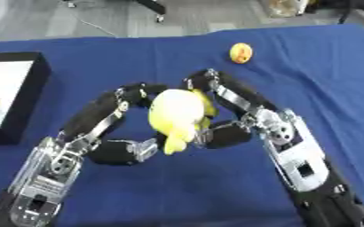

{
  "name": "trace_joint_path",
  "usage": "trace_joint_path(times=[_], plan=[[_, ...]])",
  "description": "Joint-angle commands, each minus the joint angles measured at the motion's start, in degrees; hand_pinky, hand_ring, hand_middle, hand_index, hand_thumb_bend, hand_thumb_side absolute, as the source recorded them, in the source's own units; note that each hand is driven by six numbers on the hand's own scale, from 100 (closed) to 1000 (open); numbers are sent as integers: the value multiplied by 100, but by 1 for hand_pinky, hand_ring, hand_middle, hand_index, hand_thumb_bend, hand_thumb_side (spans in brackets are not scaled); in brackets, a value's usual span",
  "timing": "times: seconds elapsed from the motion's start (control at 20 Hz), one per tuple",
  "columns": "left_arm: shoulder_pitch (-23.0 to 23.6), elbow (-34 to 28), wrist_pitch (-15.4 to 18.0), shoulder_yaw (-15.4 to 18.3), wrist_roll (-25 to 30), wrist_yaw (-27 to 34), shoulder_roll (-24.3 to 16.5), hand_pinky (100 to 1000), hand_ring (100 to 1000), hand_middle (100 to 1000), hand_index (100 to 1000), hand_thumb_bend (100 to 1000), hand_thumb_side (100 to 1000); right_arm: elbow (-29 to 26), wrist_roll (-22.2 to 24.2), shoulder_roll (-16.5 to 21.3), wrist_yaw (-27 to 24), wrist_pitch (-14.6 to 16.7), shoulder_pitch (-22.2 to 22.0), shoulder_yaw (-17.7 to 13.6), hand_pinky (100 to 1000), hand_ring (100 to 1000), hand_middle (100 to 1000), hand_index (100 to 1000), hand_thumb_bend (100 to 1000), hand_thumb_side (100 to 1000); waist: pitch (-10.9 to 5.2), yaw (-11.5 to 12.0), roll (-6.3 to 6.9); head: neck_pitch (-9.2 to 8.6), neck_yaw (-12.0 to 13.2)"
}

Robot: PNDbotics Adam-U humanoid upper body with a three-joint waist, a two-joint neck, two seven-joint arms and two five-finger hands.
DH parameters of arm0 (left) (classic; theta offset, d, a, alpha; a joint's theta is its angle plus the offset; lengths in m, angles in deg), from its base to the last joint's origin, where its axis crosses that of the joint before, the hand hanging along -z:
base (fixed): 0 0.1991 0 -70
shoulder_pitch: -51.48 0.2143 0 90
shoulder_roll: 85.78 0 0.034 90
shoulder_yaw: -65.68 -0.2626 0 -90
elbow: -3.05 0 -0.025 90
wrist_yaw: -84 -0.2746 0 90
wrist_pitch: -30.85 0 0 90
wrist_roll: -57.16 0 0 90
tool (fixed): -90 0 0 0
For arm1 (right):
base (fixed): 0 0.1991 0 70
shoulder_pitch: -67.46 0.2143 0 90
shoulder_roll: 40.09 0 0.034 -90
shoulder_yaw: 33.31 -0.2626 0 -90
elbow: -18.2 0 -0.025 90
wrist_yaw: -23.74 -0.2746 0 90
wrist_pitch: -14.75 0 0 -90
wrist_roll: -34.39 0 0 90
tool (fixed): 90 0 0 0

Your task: Pick up the objects with one hand, pass them to the other hand, and then place them into the box on the other side of the table.

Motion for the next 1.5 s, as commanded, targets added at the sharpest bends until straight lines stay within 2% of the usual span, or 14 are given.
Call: trace_joint_path(times=[0.05,0.5,0.65,0.9,0.95,1.1,1.35,1.5], plan=[[-106,-26,145,-27,6,182,13,686,669,775,950,340,809,-113,12,-19,-24,-10,83,56,616,191,100,254,100,100,-33,-7,-12,-12,20],[-85,-28,585,-47,299,596,-11,685,665,758,936,336,772,78,-32,-51,51,-130,59,58,607,185,100,249,100,100,-36,-11,-15,-12,-13],[-75,-27,662,-40,272,770,-6,662,626,703,889,279,743,110,-25,-56,53,-165,47,55,599,181,100,244,100,100,-32,-14,-18,-12,-21],[-54,4,694,-39,-119,1155,0,629,580,622,822,211,657,156,-91,-64,92,-290,25,44,589,175,100,238,100,100,-28,-19,-19,-12,-32],[-49,13,691,-42,-216,1213,2,608,558,592,788,167,637,161,-100,-65,94,-309,22,45,587,174,100,237,100,100,-27,-20,-19,-12,-35],[-40,52,664,-66,-515,1359,8,580,528,555,751,100,643,160,-113,-46,89,-352,11,50,585,174,100,236,100,100,-27,-23,-19,-12,-37],[-40,111,598,-110,-914,1544,43,506,453,481,679,100,659,156,-84,-13,55,-406,-15,56,584,176,100,239,100,100,-25,-29,-21,-12,-38],[-52,133,560,-131,-1185,1674,67,444,374,410,608,100,643,158,-43,-4,51,-430,-23,62,586,180,100,250,100,100,-26,-34,-22,-12,-42]])
